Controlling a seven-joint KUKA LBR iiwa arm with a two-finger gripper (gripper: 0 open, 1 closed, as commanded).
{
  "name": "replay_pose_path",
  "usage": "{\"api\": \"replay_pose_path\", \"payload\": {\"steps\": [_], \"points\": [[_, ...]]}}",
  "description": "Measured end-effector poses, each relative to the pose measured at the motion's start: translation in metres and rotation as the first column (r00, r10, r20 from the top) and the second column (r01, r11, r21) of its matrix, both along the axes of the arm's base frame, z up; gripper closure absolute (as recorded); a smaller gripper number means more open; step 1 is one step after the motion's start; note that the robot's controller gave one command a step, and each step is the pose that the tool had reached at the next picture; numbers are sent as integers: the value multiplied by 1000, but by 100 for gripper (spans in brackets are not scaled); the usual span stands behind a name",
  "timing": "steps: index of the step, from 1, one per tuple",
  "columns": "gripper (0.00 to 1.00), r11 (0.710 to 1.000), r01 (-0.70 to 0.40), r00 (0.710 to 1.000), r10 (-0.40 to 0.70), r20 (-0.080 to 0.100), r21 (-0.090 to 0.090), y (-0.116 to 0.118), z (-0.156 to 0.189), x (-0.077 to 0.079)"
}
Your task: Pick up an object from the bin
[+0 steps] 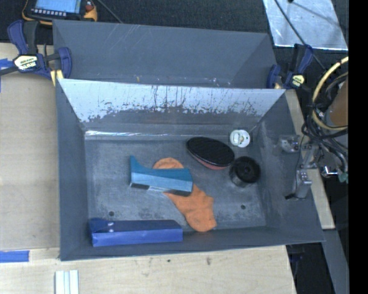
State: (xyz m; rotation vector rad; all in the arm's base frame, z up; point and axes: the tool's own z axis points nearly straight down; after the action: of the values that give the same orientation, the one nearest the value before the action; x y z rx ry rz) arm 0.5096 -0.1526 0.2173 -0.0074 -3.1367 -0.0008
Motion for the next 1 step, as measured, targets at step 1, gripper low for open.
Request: {"api": "replay_pose_path", "payload": {"steps": [1], "points": [[0, 1000, -4, 1000, 4, 9, -2, 1, 5, 2]]}}
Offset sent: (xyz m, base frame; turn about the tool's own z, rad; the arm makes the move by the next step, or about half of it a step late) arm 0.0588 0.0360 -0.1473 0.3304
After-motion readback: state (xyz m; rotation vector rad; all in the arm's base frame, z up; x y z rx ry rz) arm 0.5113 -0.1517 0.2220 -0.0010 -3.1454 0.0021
